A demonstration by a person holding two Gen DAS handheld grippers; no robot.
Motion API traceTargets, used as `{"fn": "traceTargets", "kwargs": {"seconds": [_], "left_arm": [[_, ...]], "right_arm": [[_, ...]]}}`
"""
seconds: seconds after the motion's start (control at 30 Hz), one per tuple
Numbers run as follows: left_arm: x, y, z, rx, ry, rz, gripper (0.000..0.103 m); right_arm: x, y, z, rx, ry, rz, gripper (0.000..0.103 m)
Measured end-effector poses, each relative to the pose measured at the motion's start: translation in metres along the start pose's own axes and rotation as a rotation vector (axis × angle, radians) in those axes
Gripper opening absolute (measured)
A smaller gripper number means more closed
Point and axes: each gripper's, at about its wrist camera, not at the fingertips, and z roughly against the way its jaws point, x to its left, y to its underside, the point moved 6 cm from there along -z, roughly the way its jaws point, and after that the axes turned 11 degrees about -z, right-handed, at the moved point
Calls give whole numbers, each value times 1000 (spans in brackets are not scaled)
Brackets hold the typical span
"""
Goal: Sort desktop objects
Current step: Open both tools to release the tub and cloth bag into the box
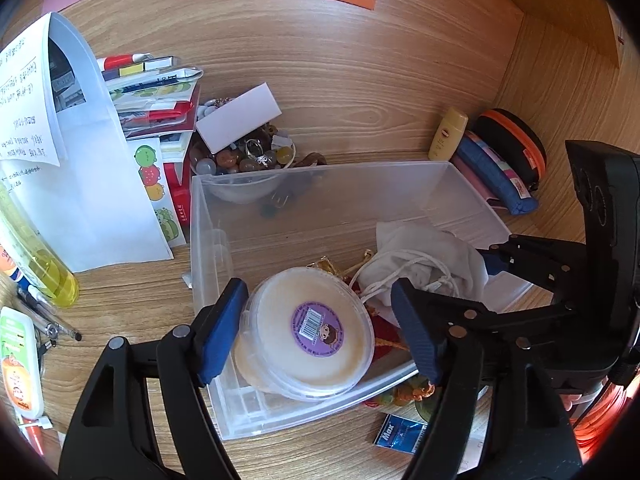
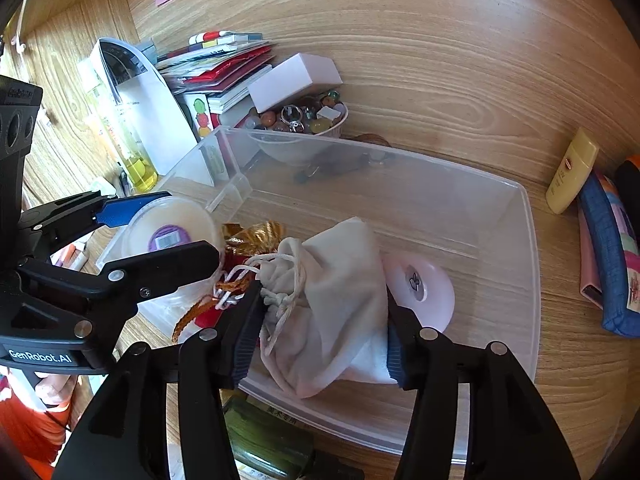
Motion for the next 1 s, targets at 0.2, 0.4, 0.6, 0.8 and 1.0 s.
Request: {"fn": "traceTargets", "kwargs": {"seconds": [0.2,0.4,0.6,0.8,1.0], "left_arm": [[2,-2,11,-23,3,12,77],[-3,0,28,-53,-20,-14,81],[-8,6,45,-77,-59,-35,85],[-7,17,69,-104,-117,-35,93],[-5,31,86,-107,-139,-19,93]], "right_arm": [[4,-1,21,-47,15,17,67],[12,2,49,-113,48,54,73],[12,10,70,-150,41,46,77],[12,22,90,-191,47,45,81],[17,38,106,-217,40,52,83]]}}
